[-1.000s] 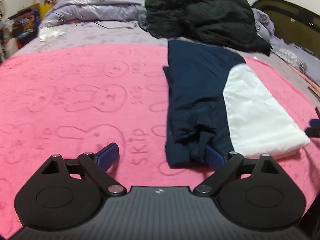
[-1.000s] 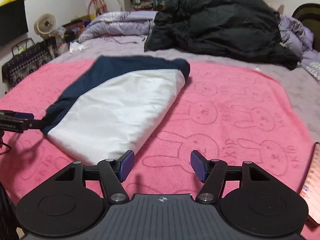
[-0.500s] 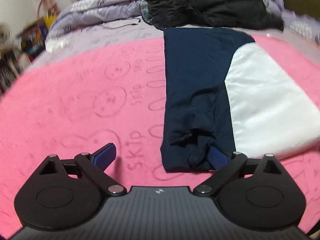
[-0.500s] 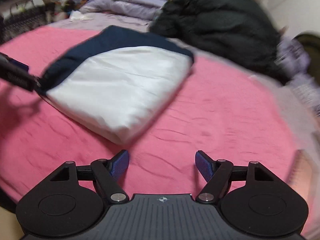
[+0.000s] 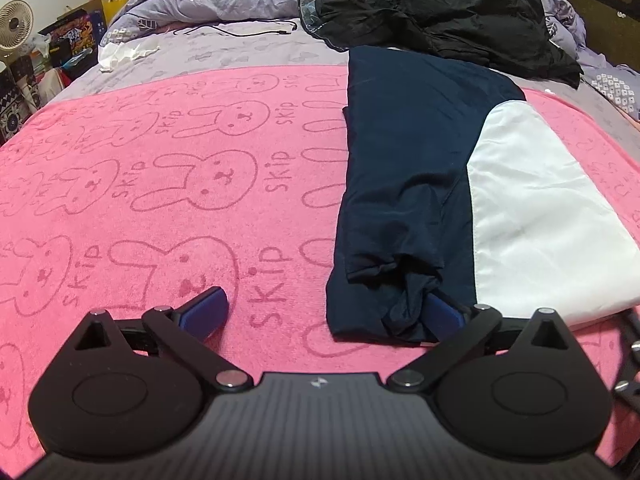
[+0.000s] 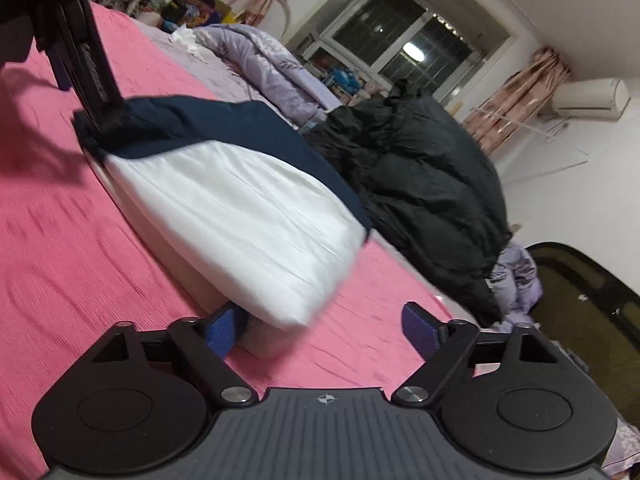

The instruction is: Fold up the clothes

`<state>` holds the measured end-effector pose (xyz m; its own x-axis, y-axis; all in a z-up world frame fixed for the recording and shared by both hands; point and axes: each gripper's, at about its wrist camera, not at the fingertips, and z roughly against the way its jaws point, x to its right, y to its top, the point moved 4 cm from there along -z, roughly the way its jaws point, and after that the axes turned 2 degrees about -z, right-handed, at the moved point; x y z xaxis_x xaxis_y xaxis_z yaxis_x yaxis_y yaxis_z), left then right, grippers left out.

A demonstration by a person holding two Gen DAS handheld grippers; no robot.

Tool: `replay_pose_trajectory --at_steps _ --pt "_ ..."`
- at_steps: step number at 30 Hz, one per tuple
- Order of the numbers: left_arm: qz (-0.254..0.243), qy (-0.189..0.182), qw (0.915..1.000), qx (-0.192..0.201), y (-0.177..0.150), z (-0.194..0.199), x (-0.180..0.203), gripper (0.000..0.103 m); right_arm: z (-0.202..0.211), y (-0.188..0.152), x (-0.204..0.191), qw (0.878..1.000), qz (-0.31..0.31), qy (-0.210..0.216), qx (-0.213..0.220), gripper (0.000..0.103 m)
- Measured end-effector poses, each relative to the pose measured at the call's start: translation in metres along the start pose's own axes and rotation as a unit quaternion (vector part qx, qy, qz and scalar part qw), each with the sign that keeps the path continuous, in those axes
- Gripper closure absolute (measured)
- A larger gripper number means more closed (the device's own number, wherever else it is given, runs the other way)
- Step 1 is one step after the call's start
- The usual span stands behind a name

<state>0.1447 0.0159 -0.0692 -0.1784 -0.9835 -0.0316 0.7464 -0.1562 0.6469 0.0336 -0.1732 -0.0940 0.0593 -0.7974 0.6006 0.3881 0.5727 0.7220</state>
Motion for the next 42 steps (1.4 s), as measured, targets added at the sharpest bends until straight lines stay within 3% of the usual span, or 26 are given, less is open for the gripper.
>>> replay_pose_trajectory --at_steps 2,3,5,6,7,9,10,12,14,18,20,21,26,29,32,34,38,39,40,41,42 --pt "-0.006 -0.002 1.0000 0.004 -0.001 0.000 0.001 0.000 0.002 -0.010 0.013 1.000 0.001 -0.009 -0.004 0.013" --pt "-0.010 0.002 0.9999 0.006 -0.002 -0.001 0.002 0.000 0.002 -0.014 0.019 0.999 0.006 -0.033 -0.013 0.015" --pt "-0.013 0.005 0.9999 0.008 -0.002 -0.001 0.002 0.000 -0.001 -0.030 0.038 0.991 0.027 -0.123 -0.042 0.021" --pt "-0.010 0.004 0.9999 0.008 -0.002 -0.001 0.002 0.000 -0.005 -0.040 0.053 0.988 0.014 -0.133 -0.072 0.021" --pt "-0.008 0.004 0.9999 0.008 -0.002 0.000 0.002 0.000 -0.007 -0.050 0.069 0.988 -0.025 -0.103 -0.109 0.028" --pt "-0.007 0.007 0.9999 0.014 -0.001 0.003 0.003 0.000 0.000 -0.058 0.102 0.979 -0.158 0.003 -0.127 0.032" --pt "-0.006 0.006 0.9998 0.018 -0.001 0.006 0.002 0.000 0.004 -0.059 0.116 0.964 -0.228 0.060 -0.124 0.032" --pt "0.003 0.003 0.9997 0.022 -0.001 0.013 -0.003 0.000 0.007 -0.057 0.134 0.915 -0.351 0.168 -0.109 0.030" --pt "0.024 -0.004 0.9994 0.023 -0.001 0.020 -0.013 0.000 -0.004 -0.049 0.140 0.873 -0.419 0.231 -0.096 0.029" --pt "0.058 -0.057 0.9956 0.046 0.015 0.037 -0.038 0.004 -0.075 -0.032 0.157 0.816 -0.504 0.273 -0.079 0.020" --pt "0.064 -0.099 0.9913 0.060 0.034 0.039 -0.048 0.004 -0.118 -0.029 0.166 0.785 -0.537 0.296 -0.091 0.018" --pt "0.067 -0.121 0.9882 0.066 0.045 0.038 -0.051 0.003 -0.138 -0.028 0.169 0.775 -0.547 0.302 -0.098 0.018" --pt "0.086 -0.214 0.9706 0.068 0.103 -0.005 -0.055 0.001 -0.216 -0.019 0.164 0.777 -0.541 0.300 -0.119 0.018" --pt "0.083 -0.230 0.9690 0.034 0.130 -0.055 -0.045 0.001 -0.236 -0.020 0.146 0.772 -0.536 0.317 -0.126 0.016" --pt "0.074 -0.232 0.9700 -0.005 0.149 -0.102 -0.035 0.001 -0.242 -0.014 0.136 0.780 -0.520 0.331 -0.109 0.007" --pt "0.068 -0.251 0.9652 -0.025 0.156 -0.124 -0.029 0.000 -0.248 -0.008 0.131 0.784 -0.508 0.342 -0.102 0.000" --pt "0.059 -0.280 0.9570 -0.051 0.168 -0.152 -0.019 0.001 -0.264 0.006 0.121 0.790 -0.489 0.358 -0.093 0.000" --pt "0.059 -0.285 0.9555 -0.047 0.168 -0.152 -0.016 0.004 -0.268 0.009 0.118 0.786 -0.492 0.363 -0.093 0.009" --pt "0.064 -0.289 0.9544 -0.041 0.167 -0.151 -0.014 0.016 -0.270 0.013 0.116 0.783 -0.495 0.365 -0.093 0.020" --pt "0.074 -0.286 0.9548 -0.034 0.164 -0.150 -0.015 0.023 -0.271 0.015 0.115 0.779 -0.502 0.365 -0.094 0.024" --pt "0.093 -0.288 0.9525 -0.028 0.160 -0.149 -0.019 0.042 -0.270 0.017 0.117 0.773 -0.509 0.368 -0.091 0.037"
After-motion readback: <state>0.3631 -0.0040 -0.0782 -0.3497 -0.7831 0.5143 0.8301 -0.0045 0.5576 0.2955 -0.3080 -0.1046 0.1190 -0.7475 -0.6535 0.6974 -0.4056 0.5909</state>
